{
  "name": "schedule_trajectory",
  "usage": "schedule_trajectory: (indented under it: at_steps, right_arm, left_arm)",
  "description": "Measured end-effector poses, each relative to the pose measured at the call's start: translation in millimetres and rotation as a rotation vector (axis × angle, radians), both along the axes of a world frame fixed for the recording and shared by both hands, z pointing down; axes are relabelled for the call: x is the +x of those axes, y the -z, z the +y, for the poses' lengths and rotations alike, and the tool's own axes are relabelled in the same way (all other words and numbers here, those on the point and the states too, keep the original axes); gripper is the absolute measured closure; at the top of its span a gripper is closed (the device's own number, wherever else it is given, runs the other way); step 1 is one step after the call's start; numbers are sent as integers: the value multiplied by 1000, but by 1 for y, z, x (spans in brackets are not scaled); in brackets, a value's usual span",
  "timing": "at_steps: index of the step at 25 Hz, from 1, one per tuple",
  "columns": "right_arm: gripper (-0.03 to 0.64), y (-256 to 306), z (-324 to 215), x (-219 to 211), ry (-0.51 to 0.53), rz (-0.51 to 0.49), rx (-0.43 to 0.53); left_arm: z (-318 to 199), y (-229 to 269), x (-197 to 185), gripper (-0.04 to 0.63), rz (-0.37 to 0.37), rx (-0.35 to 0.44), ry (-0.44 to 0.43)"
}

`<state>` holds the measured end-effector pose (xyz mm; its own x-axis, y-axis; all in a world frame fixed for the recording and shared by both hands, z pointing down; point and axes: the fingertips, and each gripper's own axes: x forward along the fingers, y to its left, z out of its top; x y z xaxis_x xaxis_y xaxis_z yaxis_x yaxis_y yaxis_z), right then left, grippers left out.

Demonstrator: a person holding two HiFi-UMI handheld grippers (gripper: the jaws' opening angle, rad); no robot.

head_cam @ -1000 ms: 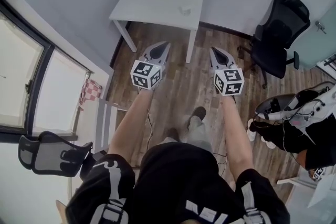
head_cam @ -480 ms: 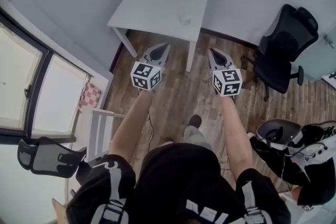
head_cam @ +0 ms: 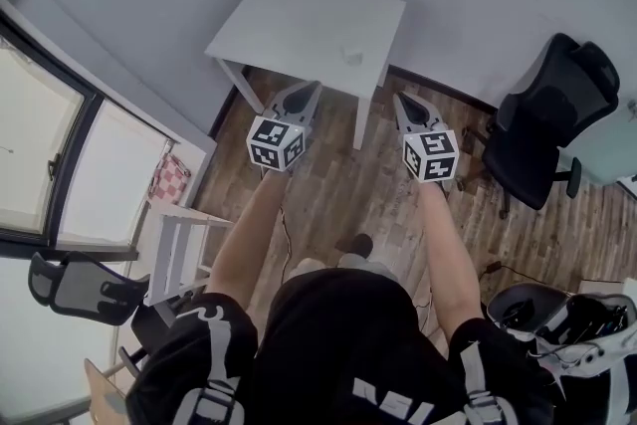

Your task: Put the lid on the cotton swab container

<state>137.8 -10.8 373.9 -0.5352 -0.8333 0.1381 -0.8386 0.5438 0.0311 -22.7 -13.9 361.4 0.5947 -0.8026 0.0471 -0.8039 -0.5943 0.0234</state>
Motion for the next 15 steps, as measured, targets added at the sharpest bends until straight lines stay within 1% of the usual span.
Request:
schedule_trajectory:
  at_steps: [6,15]
  right_arm:
    - [603,-7,-22,17,32,-7,-14]
    - [603,-13,-46,20,60,-2,-23]
  left_arm:
    - [-13,-5,12,570,-9,-10,38]
    - [-33,-16,12,569,-6,-27,66]
